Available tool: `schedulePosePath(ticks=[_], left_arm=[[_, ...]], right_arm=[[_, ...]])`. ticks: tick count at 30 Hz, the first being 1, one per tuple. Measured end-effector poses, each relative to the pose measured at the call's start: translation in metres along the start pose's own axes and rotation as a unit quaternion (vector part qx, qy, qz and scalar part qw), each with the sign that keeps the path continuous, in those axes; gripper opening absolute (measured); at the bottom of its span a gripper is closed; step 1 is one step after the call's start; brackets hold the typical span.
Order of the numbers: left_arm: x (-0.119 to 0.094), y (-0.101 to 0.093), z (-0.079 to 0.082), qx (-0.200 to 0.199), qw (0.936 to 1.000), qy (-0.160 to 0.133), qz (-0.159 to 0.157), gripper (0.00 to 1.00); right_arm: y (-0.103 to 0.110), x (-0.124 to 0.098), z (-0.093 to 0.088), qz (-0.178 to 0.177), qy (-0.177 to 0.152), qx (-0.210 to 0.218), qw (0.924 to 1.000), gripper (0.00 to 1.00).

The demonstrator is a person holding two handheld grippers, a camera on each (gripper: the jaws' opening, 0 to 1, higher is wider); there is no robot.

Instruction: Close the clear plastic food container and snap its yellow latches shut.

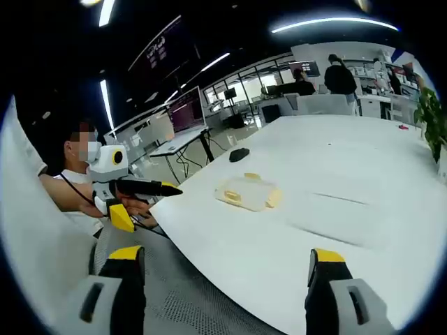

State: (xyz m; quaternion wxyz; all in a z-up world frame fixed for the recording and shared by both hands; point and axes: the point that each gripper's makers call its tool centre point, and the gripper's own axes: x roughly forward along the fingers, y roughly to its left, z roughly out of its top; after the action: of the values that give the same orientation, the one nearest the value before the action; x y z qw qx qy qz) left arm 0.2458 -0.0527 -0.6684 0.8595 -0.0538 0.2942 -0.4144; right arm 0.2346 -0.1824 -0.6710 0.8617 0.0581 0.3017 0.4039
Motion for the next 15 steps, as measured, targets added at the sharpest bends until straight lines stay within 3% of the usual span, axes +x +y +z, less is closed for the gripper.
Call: schedulePosePath(ticks=[15], left_arm=[[-0.0011, -0.0002, 0.001, -0.001, 1.0, -0.003, -0.001, 0.99]], right_arm=[[0.0012, -0.0001, 0.0004, 0.001, -0.001, 0.0, 1.0, 0.98]])
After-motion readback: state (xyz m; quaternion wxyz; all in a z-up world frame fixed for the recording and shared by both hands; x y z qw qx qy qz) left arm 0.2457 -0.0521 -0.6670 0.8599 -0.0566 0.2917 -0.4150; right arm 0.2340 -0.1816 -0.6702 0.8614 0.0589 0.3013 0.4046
